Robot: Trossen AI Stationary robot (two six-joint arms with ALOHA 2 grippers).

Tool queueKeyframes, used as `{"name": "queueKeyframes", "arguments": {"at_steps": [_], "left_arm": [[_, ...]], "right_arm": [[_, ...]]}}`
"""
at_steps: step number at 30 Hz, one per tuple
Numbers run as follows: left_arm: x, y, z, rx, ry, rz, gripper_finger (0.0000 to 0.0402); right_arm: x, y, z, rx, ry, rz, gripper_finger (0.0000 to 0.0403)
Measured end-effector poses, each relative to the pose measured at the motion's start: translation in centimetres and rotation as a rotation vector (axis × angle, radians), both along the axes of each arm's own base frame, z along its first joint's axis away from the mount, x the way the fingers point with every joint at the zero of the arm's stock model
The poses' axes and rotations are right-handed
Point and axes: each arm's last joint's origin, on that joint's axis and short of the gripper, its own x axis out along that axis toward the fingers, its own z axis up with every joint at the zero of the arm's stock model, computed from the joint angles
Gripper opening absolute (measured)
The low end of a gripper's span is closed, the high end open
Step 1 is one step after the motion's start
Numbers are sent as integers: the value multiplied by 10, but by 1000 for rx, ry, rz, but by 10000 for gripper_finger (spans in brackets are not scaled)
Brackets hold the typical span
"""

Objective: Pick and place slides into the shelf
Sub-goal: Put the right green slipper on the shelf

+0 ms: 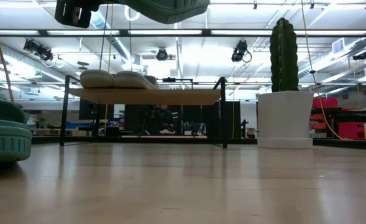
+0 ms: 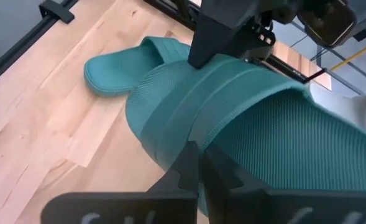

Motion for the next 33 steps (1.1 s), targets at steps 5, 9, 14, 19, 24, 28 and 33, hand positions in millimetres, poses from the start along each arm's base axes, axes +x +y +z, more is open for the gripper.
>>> {"name": "queueKeyframes", "arguments": {"at_steps": [5, 9, 14, 19, 24, 28, 33], "left_arm": [[0, 1, 0, 47, -9, 10, 206], [0, 1, 0, 46, -12, 12, 189], [0, 1, 0, 50, -13, 19, 181], [0, 2, 0, 66, -16, 25, 174], [1, 2, 1, 70, -20, 38, 170], [1, 2, 1, 68, -18, 40, 178], [0, 2, 0, 67, -12, 40, 198]], "right_arm": [[0, 1, 0, 14, -1, 14, 5], [0, 1, 1, 15, -5, 16, 5], [0, 1, 1, 14, -5, 15, 5], [0, 1, 1, 14, -5, 15, 5], [0, 1, 1, 11, -6, 12, 5], [1, -1, 1, 9, -3, 6, 5], [0, -3, 0, -36, 0, -23, 5]]}}
